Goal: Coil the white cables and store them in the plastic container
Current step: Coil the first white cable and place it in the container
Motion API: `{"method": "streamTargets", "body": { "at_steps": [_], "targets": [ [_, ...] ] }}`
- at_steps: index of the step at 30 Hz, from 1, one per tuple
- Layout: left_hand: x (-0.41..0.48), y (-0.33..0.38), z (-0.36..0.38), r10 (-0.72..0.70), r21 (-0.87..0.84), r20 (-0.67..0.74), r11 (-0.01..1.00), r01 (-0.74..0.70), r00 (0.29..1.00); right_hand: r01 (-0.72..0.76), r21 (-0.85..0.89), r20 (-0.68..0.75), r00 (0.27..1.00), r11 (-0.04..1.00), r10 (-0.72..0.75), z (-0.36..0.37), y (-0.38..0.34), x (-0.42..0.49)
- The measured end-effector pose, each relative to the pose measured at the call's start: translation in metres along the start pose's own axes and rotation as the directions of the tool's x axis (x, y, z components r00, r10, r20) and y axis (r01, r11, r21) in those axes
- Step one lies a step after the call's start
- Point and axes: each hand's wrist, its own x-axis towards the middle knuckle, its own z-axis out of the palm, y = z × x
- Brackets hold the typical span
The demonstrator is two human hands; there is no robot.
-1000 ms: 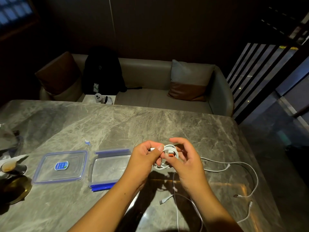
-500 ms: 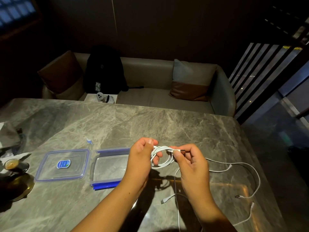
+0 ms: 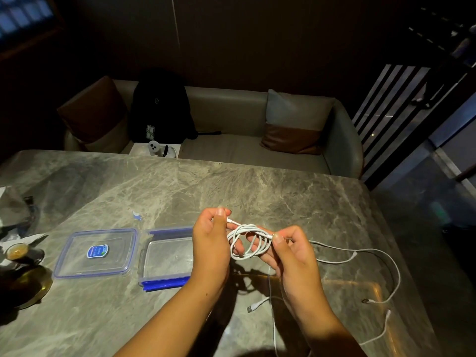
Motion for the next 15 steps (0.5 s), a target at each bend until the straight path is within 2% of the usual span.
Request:
{"method": "streamTargets", "body": {
  "at_steps": [3, 8, 11, 15],
  "targets": [
    [0.003, -0.001, 0.0, -0.031, -0.003, -0.015, 1.0, 0.031, 0.999, -0.044, 0.033, 0.02, 0.999, 0.998, 0.044, 0.002, -0.001, 0.001],
    [0.01, -0.001, -0.005, -0.124, -0.018, 0.093, 0.992, 0.126, 0.988, -0.139, -0.161, -0.005, 0.99, 0.977, 0.14, -0.003, 0.003, 0.014],
    [0.01, -0.002, -0.01, -0.167, -0.036, 0.15, 0.984, 0.174, 0.975, -0.154, -0.232, 0.045, 0.985, 0.96, 0.169, -0.01, 0.002, 0.019],
    [0.011, -0.006, -0.013, -0.178, -0.019, 0.15, 0.983, 0.183, 0.973, -0.15, -0.326, 0.168, 0.963, 0.934, 0.213, -0.01, 0.005, 0.02]
  ]
}}
